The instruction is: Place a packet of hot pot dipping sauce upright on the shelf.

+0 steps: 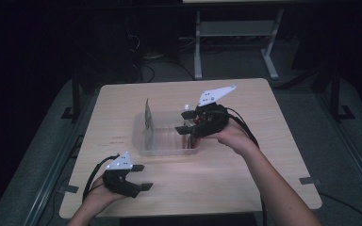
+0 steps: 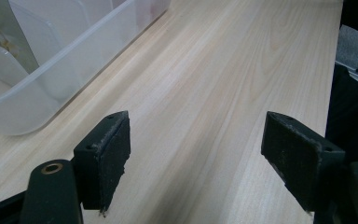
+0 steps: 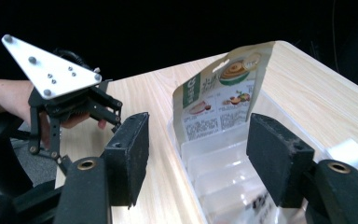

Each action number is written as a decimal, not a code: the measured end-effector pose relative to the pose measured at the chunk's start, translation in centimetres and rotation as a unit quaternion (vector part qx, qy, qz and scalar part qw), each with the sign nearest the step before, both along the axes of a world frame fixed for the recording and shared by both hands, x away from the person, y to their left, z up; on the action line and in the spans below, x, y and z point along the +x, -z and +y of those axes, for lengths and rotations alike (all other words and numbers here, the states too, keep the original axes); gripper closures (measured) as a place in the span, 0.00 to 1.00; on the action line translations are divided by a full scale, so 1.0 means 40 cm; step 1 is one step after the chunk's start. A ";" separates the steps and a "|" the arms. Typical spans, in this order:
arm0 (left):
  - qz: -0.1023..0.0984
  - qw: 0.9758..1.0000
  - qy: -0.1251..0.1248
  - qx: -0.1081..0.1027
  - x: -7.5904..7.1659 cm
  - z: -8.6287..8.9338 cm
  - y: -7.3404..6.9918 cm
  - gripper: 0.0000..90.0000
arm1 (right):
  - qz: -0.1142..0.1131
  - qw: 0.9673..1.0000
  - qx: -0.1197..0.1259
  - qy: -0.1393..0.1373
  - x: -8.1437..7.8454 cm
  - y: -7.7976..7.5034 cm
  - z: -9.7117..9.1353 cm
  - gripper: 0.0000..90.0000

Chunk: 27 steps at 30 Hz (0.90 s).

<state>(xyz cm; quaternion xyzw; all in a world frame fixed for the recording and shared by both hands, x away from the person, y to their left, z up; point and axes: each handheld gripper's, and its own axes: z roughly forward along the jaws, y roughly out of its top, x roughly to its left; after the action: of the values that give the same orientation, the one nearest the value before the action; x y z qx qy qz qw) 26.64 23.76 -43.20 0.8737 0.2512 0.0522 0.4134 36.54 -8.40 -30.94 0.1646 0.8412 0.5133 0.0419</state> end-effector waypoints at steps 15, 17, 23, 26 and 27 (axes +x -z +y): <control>0.006 1.000 -0.005 -0.002 0.000 0.004 0.002 0.26 | -0.009 0.999 0.008 0.040 -0.084 0.036 -0.150 0.40; 0.006 1.000 -0.005 0.001 0.000 0.006 0.001 0.26 | -0.008 0.999 0.005 0.047 -0.094 0.045 -0.172 0.39; 0.009 1.000 -0.005 0.005 -0.003 0.010 0.003 0.26 | -0.001 0.998 -0.008 0.063 -0.122 0.081 -0.230 0.38; 0.008 1.000 -0.005 0.010 -0.004 0.012 0.004 0.26 | 0.001 0.997 -0.011 0.072 -0.136 0.097 -0.255 0.37; 0.010 1.000 -0.006 0.009 -0.005 0.012 0.004 0.26 | 0.004 0.997 -0.009 0.078 -0.141 0.103 -0.262 0.37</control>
<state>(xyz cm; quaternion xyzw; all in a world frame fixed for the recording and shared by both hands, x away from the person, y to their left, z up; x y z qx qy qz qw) 26.44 24.26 -43.35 0.8762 0.2602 0.0478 0.4029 30.89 -18.87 -35.07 0.2309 0.8308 0.5001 0.0797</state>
